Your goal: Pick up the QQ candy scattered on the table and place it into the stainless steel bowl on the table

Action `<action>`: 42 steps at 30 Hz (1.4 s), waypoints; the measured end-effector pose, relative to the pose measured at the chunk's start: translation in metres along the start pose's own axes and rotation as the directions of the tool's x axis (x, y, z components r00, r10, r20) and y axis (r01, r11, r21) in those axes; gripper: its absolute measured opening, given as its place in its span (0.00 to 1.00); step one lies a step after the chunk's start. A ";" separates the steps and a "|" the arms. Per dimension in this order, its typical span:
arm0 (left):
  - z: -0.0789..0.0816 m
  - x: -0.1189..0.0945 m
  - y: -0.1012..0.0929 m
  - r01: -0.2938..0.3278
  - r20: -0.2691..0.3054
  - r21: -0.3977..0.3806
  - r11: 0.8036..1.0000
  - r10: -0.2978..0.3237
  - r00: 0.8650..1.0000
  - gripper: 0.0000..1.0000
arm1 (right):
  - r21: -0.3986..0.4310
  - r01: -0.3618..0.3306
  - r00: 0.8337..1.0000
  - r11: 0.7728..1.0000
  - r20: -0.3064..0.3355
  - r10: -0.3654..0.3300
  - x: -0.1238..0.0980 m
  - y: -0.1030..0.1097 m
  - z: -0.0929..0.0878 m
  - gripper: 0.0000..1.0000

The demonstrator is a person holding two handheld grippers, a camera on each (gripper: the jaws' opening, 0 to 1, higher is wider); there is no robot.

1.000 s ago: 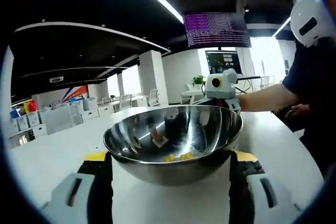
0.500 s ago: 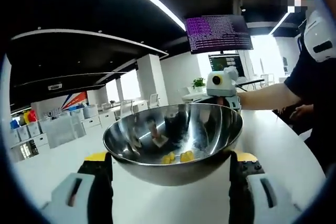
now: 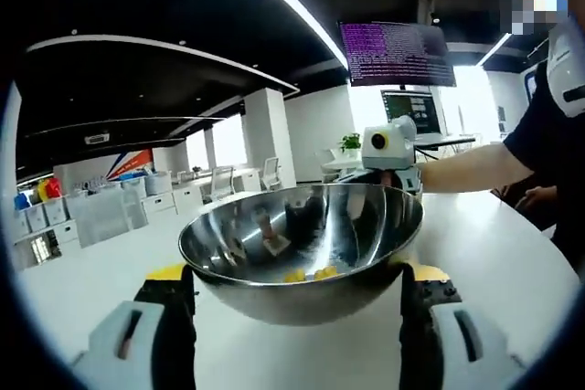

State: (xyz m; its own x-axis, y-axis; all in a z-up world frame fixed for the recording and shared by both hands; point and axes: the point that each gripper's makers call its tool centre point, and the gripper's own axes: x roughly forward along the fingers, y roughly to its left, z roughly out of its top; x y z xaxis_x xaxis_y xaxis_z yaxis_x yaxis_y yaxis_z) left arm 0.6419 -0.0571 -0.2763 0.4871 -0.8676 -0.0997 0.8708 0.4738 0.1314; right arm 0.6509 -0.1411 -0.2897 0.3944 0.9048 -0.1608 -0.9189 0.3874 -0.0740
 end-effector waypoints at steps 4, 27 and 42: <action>-0.016 0.003 -0.001 0.002 -0.017 -0.018 1.000 -0.002 1.000 0.93 | 0.024 -0.006 1.000 1.000 -0.029 0.006 0.002 0.000 -0.015 0.87; -0.036 0.001 -0.014 -0.015 0.052 0.029 0.999 0.013 0.999 0.93 | 0.004 0.001 1.000 1.000 -0.024 -0.001 0.003 0.015 -0.034 0.88; -0.039 -0.037 -0.015 -0.077 0.031 0.003 0.997 0.077 0.997 0.83 | 0.039 0.081 0.997 0.996 -0.021 -0.080 -0.036 0.019 -0.042 0.85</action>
State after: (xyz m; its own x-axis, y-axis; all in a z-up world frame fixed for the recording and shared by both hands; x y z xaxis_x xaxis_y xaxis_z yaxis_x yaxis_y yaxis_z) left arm 0.6136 -0.0265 -0.3134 0.5505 -0.8328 -0.0586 0.8303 0.5389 0.1419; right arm 0.6198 -0.1737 -0.3272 0.4667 0.8670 -0.1748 -0.8835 0.4658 -0.0483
